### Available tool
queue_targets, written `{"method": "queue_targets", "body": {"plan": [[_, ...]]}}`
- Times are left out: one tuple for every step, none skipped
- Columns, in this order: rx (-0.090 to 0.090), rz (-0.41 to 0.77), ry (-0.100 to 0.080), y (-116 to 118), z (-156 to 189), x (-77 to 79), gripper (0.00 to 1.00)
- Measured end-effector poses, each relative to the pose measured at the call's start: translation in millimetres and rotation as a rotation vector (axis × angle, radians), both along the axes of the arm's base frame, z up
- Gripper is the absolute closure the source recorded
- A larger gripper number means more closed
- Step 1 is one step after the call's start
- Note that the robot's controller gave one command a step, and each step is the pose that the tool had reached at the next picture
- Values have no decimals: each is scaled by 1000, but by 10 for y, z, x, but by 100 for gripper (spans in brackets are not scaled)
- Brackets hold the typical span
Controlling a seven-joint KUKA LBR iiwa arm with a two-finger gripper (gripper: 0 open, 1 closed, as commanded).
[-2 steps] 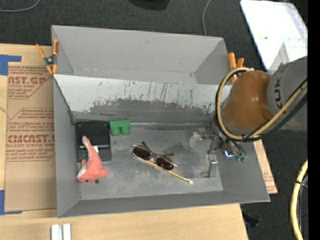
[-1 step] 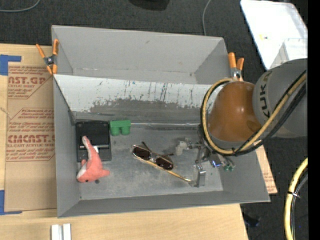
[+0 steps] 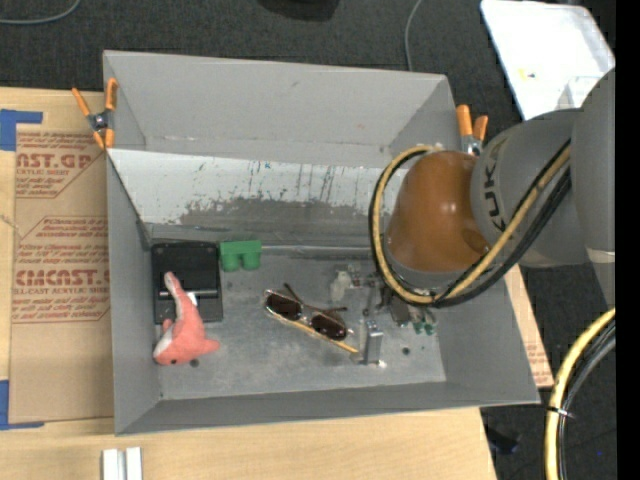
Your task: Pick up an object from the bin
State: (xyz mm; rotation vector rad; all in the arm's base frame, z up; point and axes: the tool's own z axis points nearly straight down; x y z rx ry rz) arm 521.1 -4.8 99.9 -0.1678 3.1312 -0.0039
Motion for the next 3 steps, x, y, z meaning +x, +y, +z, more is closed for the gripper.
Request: {"method": "queue_targets", "body": {"plan": [[-4, 159, -3, 169, -233, 64, 0], [3, -262, -7, 438, -289, -56, 100], [3, -263, -7, 438, -289, -56, 100]]}}
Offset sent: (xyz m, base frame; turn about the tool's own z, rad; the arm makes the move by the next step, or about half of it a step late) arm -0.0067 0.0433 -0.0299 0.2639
